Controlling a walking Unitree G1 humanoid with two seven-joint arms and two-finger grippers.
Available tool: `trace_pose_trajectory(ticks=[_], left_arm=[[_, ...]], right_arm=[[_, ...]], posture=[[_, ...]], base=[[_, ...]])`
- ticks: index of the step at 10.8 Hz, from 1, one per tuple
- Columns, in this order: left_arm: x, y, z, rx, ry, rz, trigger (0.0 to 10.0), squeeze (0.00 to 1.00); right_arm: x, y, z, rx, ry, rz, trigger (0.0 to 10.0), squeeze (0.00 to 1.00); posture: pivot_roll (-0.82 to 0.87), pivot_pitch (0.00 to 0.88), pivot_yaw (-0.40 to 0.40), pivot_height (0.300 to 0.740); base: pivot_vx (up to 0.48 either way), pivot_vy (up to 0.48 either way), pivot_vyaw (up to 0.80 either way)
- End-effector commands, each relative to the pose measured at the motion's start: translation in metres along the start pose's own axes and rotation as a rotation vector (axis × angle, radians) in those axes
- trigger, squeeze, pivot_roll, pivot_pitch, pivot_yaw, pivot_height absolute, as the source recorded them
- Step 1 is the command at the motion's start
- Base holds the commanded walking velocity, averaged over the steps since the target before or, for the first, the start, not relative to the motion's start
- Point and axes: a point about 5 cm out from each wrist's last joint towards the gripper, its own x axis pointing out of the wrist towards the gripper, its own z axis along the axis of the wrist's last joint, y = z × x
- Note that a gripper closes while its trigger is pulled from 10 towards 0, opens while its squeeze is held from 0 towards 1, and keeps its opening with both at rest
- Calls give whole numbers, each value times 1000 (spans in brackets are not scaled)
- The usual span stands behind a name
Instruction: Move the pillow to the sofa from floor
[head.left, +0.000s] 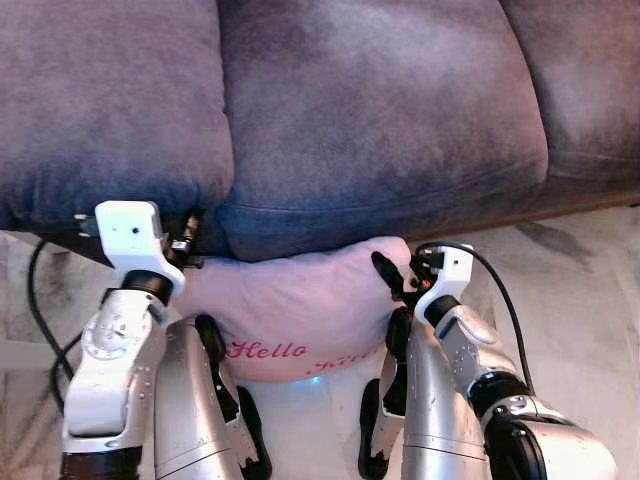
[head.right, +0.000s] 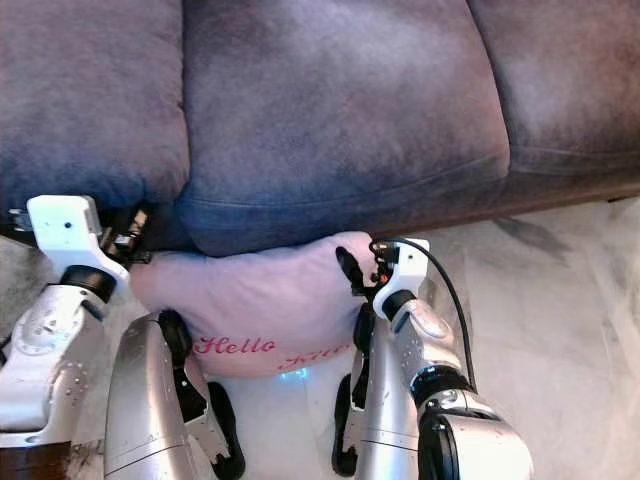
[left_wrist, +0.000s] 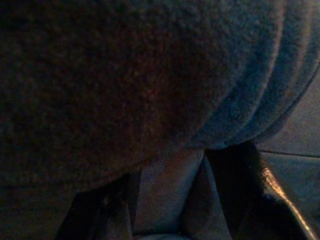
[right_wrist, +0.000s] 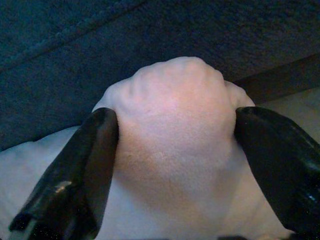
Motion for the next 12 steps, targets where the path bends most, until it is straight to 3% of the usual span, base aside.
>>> trace_pose_trajectory(ticks=[1,9,12], left_arm=[[-5,23,31,40,-130,113,10000,0],[-1,19,26,38,-90,93,10000,0],[-1,20,7,6,-39,111,10000,0]], right_arm=[[-3,-1,-10,18,29,-10,0,0],[-3,-2,-9,5,24,-5,0,0],[-3,1,-9,-9,14,-2,0,0]], posture=[[202,402,-30,473],[198,389,-28,473],[181,349,-35,473]], base=[[0,0,0],[0,0,0],[0,0,0]])
